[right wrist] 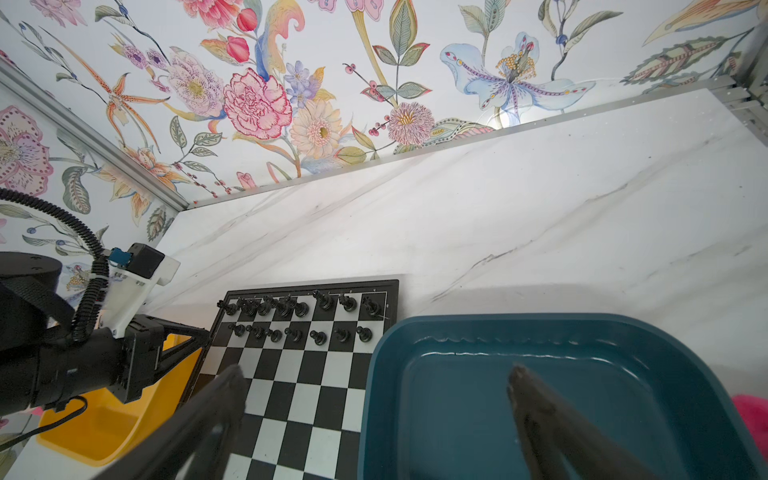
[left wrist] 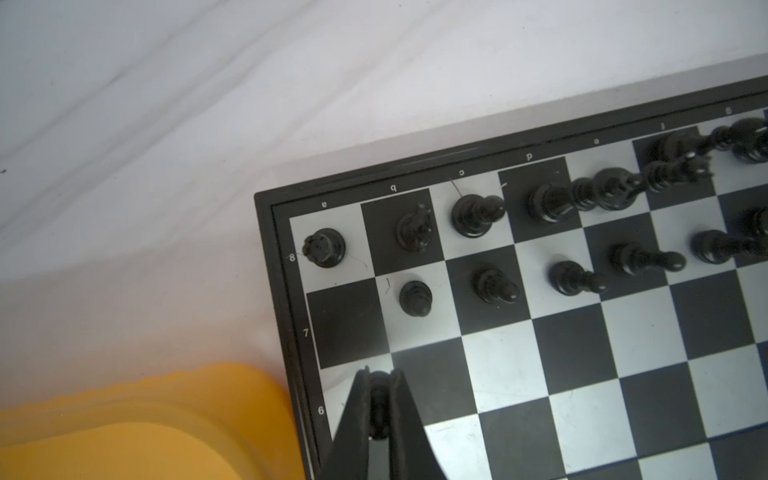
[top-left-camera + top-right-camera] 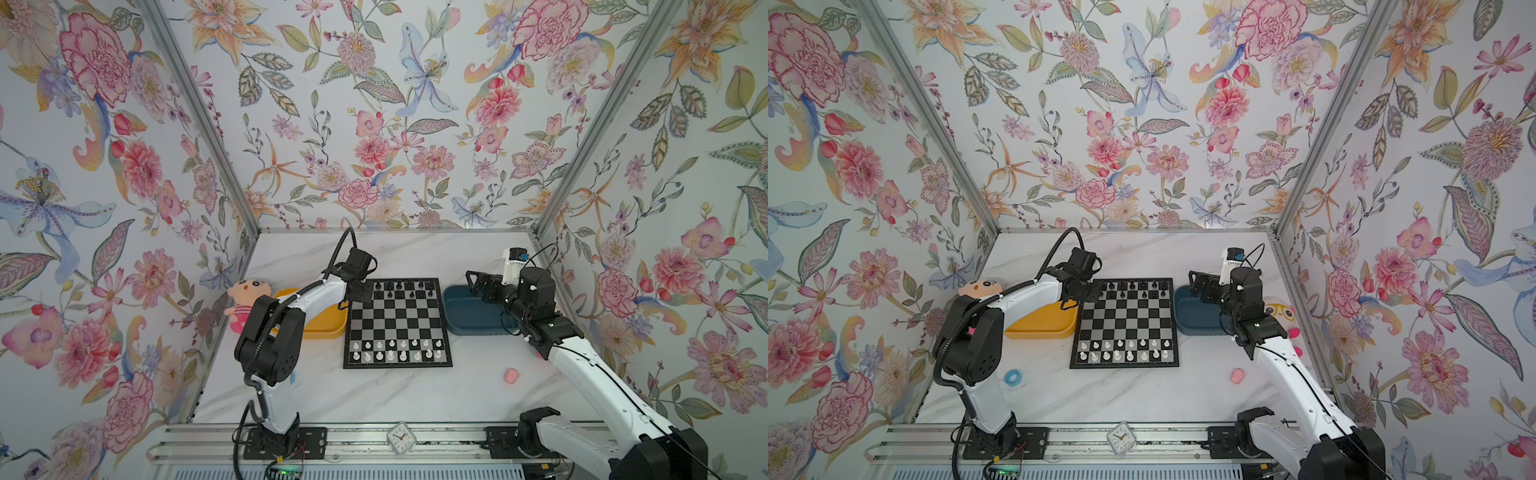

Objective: Set up the chess pieces on the board
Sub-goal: 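Carry the black pawn over the board's farthest corner with the left gripper, then lower the black pawn onto the corner square of the second row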

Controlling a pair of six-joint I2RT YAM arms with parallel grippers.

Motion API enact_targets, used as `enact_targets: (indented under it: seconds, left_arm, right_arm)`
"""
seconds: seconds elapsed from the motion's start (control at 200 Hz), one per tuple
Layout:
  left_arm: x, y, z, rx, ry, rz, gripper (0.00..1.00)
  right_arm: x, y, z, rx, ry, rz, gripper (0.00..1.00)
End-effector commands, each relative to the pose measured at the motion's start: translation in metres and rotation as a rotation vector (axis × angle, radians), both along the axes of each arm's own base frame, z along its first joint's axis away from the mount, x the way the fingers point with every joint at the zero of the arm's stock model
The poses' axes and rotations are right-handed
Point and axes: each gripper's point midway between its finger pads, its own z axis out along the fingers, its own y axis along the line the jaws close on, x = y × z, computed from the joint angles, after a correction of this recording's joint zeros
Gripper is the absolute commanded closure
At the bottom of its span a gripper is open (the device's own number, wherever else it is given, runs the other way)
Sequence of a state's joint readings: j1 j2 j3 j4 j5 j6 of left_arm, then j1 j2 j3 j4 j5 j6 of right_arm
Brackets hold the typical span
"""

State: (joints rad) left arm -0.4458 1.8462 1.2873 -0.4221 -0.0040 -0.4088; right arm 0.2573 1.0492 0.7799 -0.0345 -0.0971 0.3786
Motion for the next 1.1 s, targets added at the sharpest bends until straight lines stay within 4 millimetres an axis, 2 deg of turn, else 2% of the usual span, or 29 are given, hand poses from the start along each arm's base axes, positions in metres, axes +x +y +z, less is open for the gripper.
enact_targets:
  seconds: [0.0, 0.23, 1.091]
  left_arm:
    - [0.011, 0.003, 0.000, -0.014, -0.013, 0.014, 0.98]
    - [0.012, 0.008, -0.008, -0.001, 0.007, 0.016, 0.98]
    - [0.018, 0.013, -0.013, 0.000, 0.014, 0.025, 0.98]
  right_arm:
    - [0.002, -0.004, 0.011, -0.006, -0.015, -0.015, 0.01]
    - [0.002, -0.005, 0.009, -0.005, -0.008, -0.021, 0.01]
    - [0.005, -0.004, 0.004, 0.003, 0.016, -0.024, 0.01]
